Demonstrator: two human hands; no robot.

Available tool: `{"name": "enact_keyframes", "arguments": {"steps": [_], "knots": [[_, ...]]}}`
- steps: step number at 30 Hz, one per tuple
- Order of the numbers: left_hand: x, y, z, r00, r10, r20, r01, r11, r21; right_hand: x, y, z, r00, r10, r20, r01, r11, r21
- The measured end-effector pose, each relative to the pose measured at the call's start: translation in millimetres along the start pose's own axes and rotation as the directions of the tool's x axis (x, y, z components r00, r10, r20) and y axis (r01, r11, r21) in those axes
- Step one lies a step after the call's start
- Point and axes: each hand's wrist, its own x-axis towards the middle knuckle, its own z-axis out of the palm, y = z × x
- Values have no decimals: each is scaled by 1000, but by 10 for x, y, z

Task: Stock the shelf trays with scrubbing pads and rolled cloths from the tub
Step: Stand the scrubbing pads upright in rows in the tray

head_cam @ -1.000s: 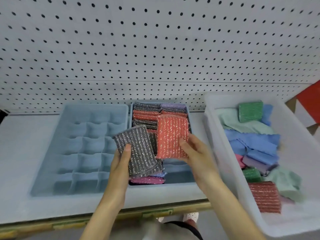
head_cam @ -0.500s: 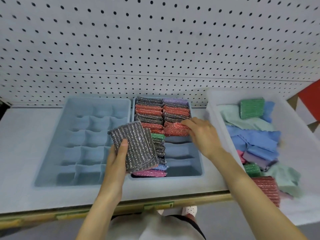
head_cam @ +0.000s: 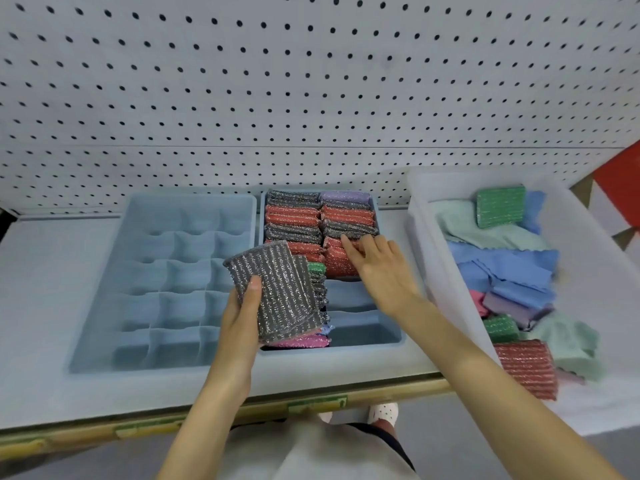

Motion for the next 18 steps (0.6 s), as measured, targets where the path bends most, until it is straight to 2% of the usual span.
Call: {"name": "enact_keyframes", "arguments": {"steps": [3,4,5,6,7,8,9,10,11,13,15,18], "knots": [[8,6,30,1000,-10,13,10,1000,-5,-43,17,30,998,56,-10,-55,991,124],[9,9,38,1000,-6,18,6,1000,-3,-53,26,6,990,127,-54,-110,963,245],[5,16,45,1000,-1,26,1,1000,-1,-73,17,-75,968,236,-81,-182,889,419],[3,21,57,999,5,35,-5,1000,2,-107,-4,-211,930,366,-48,-257,737,625],[-2,26,73,999,12,42,-12,1000,6,-140,-47,-394,888,456,58,-313,507,803],[-6,29,95,999,19,49,-20,1000,14,-169,-121,-581,868,451,208,-346,248,905],[-10,31,122,998,27,62,-28,999,22,-201,-211,-745,865,365,344,-379,24,925],[-13,27,150,996,34,78,-36,999,26,-228,-307,-849,861,258,438,-424,-111,899],[-20,30,178,995,40,92,-43,999,24,-250,-396,-897,855,188,483,-461,-150,875],[-25,31,208,994,57,95,-59,998,15,-271,-520,-916,830,211,517,-491,-166,855],[-21,27,199,995,72,73,-72,997,9,-266,-560,-896,794,243,557,-496,-271,825],[-13,15,165,994,96,55,-96,995,-4,-288,-612,-882,767,194,611,-511,-390,766]]}}
